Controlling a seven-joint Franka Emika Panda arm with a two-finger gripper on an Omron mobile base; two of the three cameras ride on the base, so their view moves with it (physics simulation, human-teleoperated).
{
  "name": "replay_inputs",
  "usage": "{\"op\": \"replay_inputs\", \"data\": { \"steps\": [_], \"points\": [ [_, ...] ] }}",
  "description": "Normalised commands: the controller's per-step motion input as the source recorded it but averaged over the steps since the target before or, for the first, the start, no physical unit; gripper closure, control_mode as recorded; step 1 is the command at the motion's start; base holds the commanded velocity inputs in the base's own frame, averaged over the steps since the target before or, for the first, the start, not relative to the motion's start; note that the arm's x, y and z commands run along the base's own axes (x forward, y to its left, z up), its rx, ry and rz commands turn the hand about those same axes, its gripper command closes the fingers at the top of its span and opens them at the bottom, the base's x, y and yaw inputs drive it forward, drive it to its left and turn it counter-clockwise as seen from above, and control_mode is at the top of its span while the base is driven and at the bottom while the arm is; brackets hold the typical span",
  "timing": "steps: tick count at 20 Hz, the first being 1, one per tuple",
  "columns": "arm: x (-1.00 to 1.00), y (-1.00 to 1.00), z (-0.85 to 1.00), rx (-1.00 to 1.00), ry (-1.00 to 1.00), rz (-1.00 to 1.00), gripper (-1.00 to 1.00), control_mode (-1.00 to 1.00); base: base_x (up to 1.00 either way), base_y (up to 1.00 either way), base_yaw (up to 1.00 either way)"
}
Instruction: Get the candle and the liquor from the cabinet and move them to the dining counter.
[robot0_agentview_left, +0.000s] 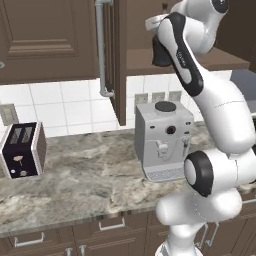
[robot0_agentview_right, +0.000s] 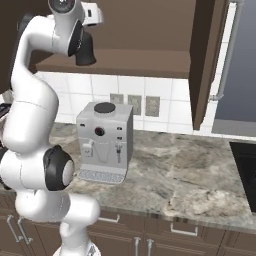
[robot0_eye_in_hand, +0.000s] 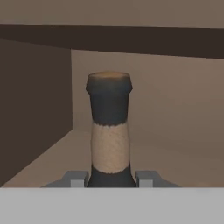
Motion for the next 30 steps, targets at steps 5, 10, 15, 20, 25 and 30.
{"op": "replay_inputs", "data": {
  "steps": [5,10,15,20,25,30],
  "points": [
    [-1.00,-0.31,-0.01,0.00,-0.17,-0.01,1.00,-1.00,0.00,0.00,0.00],
    [-1.00,-0.22,0.00,0.02,-0.13,-0.09,1.00,-1.00,0.00,0.00,0.00],
    [-1.00,-0.14,0.09,0.02,0.04,-0.05,1.00,-1.00,0.00,0.00,0.00],
    [-1.00,-0.08,0.03,0.02,0.21,-0.02,1.00,-1.00,0.00,0.00,0.00],
    [-0.82,-0.02,-0.22,0.01,0.10,0.00,1.00,-1.00,0.00,0.00,0.00],
    [-0.33,0.00,-0.31,0.00,0.00,-0.01,1.00,-1.00,0.00,0.00,0.00]
  ]
}}
